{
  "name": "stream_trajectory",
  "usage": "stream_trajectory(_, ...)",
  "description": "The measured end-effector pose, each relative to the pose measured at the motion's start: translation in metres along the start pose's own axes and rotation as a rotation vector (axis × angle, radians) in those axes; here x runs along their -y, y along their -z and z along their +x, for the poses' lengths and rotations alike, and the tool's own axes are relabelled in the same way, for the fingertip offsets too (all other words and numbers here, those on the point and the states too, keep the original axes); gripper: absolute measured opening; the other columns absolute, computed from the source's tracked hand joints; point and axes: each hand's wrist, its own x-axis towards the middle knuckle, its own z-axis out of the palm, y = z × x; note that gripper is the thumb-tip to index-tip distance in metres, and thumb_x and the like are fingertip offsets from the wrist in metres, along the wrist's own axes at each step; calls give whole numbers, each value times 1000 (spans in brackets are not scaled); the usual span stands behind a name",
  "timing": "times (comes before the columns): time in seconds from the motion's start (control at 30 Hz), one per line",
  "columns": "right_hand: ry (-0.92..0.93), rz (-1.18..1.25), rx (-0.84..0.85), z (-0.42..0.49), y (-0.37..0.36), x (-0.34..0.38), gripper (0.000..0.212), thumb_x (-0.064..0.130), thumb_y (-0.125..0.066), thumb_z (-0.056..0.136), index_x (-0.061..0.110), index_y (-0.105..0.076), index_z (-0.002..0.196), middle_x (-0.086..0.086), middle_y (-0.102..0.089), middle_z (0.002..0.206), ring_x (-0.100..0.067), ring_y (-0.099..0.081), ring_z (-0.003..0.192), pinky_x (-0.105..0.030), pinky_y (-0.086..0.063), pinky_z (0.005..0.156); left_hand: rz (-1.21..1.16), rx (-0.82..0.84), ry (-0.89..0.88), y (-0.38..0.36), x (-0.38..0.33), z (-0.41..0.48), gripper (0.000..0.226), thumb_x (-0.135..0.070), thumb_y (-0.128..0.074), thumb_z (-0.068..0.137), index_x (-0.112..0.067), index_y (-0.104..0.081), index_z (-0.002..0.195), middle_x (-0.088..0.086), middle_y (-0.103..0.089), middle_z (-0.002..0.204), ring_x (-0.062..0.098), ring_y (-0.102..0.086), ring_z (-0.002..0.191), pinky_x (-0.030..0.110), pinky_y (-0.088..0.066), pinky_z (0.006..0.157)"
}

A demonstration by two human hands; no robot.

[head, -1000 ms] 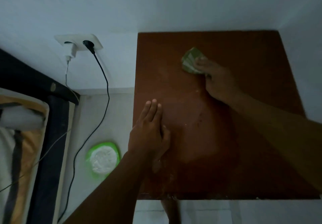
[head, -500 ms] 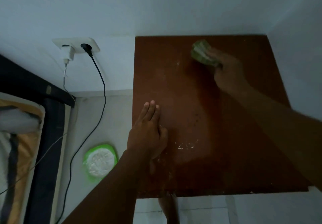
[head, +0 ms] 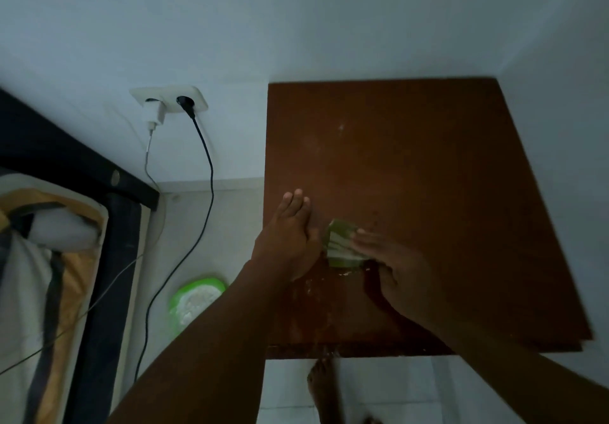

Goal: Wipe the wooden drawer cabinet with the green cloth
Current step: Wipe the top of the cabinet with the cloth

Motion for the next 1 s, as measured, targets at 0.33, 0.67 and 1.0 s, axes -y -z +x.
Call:
stream_trajectory(0.33,-251,-228,-189,240,63,-78,58,1,-40,76,4,-62,130,-18,-58,136,-33,-53,128,-28,-33,112,4,5,-83,8,11,-5,73,-40,-34,87,-23,-23,158,-10,-8,167,4,4,152,29,-23,118)
stream_trajectory(0.67,36,-74,5,168,-31,-25,46,4,-35,88,1,-67,120,-13,-61,135,-20,-52,132,-36,-37,114,-31,17,-245,13,35,1,70,-36,-37,86,-15,-36,153,-3,-23,165,9,-7,153,28,-23,119)
stream_trajectory(1.0,-22,-61,-107,252,23,-11,49,-12,-44,79,-1,-65,122,-9,-55,130,-1,-48,123,-14,-33,111,218,14,-359,50,91,0,64,-35,-40,96,-9,-33,153,6,-25,163,17,-17,152,29,-19,119)
